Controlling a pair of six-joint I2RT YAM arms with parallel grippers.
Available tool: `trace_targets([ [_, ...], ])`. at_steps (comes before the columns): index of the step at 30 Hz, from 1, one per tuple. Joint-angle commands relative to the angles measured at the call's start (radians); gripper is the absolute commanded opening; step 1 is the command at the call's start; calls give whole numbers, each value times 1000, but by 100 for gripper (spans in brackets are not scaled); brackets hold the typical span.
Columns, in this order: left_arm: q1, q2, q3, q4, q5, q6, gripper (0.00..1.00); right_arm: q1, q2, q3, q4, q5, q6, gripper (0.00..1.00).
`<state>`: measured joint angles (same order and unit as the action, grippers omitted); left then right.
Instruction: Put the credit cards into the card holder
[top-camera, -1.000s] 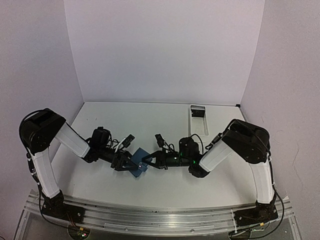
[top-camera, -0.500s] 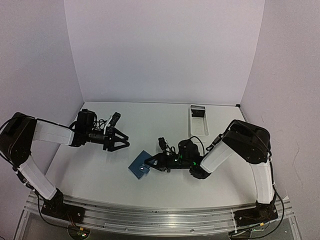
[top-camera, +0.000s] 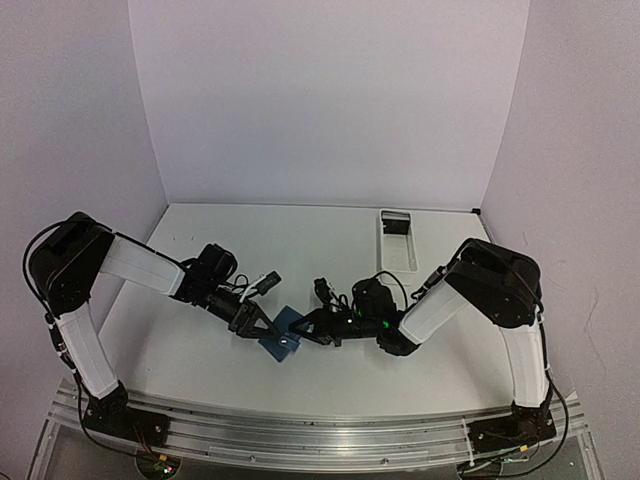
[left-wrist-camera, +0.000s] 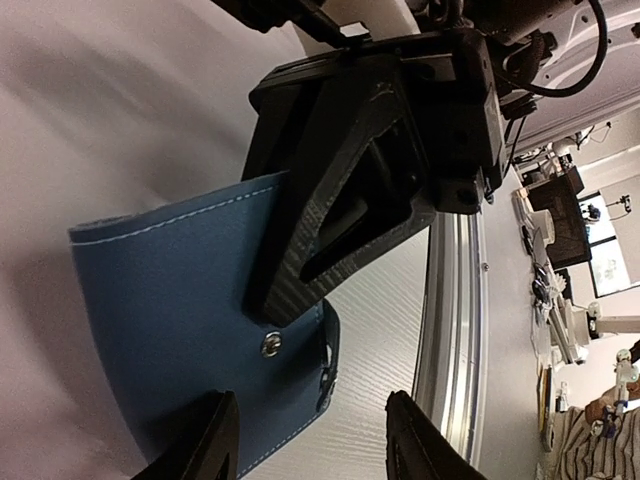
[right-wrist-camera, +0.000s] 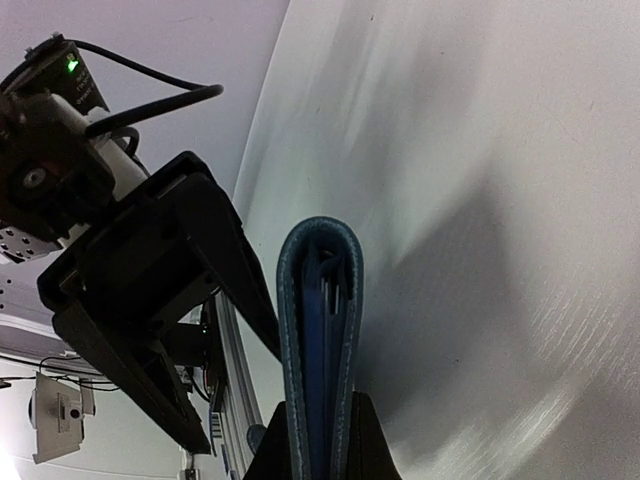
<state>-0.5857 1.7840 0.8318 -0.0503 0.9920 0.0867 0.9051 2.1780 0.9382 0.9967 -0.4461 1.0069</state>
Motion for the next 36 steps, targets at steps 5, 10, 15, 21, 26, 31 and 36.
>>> trace_targets([
  [5, -42, 53, 80, -30, 26, 36, 35, 4, -8, 35, 28, -27, -17, 0],
  [10, -48, 58, 81, -70, 56, 48, 25, 5, -3, 40, 28, -28, -17, 0],
  [15, -51, 62, 87, -93, 67, 68, 19, 1, 0, 41, 28, -31, -18, 0],
  [21, -52, 70, 112, -44, 40, -18, 0, 2, -6, 36, -14, -49, -55, 0],
  [26, -49, 82, 146, -65, -48, -57, 0, 0, -12, 50, -155, -74, -158, 0],
  [31, -49, 116, 155, -140, -102, -47, 0, 1, -2, 51, -157, -73, -163, 0],
  [36, -49, 139, 188, -128, -205, -121, 0, 0, 11, 78, -157, -75, -159, 0],
])
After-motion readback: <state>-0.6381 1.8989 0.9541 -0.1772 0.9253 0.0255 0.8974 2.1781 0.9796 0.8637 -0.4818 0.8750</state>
